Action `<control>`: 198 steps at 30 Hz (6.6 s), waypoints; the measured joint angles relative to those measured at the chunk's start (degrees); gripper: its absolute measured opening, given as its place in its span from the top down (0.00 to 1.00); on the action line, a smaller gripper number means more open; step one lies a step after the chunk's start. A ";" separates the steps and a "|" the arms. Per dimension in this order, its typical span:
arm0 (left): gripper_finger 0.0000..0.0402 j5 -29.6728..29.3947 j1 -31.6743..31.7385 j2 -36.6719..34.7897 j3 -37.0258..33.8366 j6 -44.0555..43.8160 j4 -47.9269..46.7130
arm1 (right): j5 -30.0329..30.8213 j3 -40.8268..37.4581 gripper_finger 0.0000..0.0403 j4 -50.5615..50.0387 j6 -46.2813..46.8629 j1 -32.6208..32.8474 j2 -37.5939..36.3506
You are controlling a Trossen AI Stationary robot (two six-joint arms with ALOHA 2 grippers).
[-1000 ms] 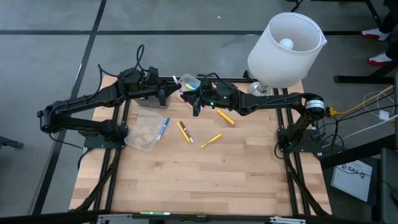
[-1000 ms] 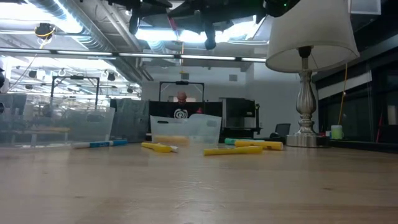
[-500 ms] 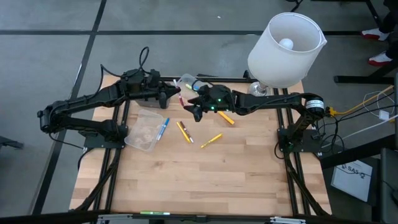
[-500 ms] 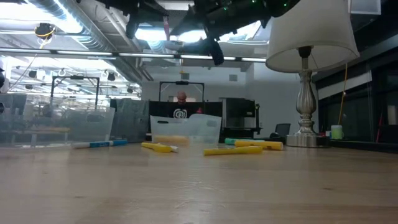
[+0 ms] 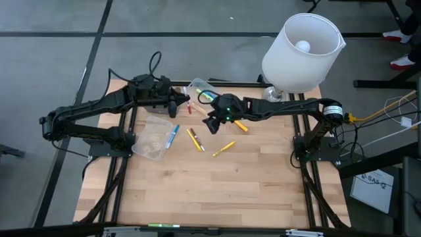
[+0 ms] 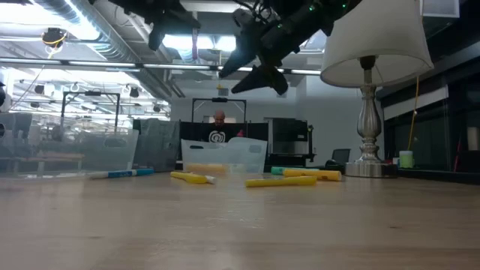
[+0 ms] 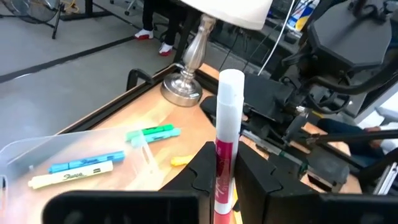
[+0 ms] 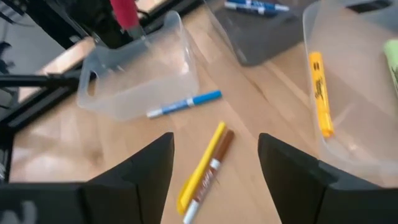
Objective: Pick & Place Markers
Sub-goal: Put the pink marker into the black bin, then put the yellow pen into the bottom transparent bin
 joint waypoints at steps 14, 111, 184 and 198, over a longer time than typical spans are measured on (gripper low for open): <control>0.93 -9.68 -0.04 0.84 4.69 7.08 -13.99 | 0.02 0.00 0.43 -7.03 0.29 0.00 0.02; 0.92 -17.19 21.70 18.72 16.09 28.09 -36.81 | 1.51 -0.24 0.43 -9.06 -0.19 0.07 2.51; 0.66 -19.46 20.57 29.83 6.06 46.96 -37.38 | 1.53 -0.24 0.43 -9.02 -6.34 -0.22 2.51; 0.68 -17.53 20.57 25.31 16.74 39.80 -39.69 | 1.52 -0.24 0.43 -9.00 -5.68 -0.50 2.51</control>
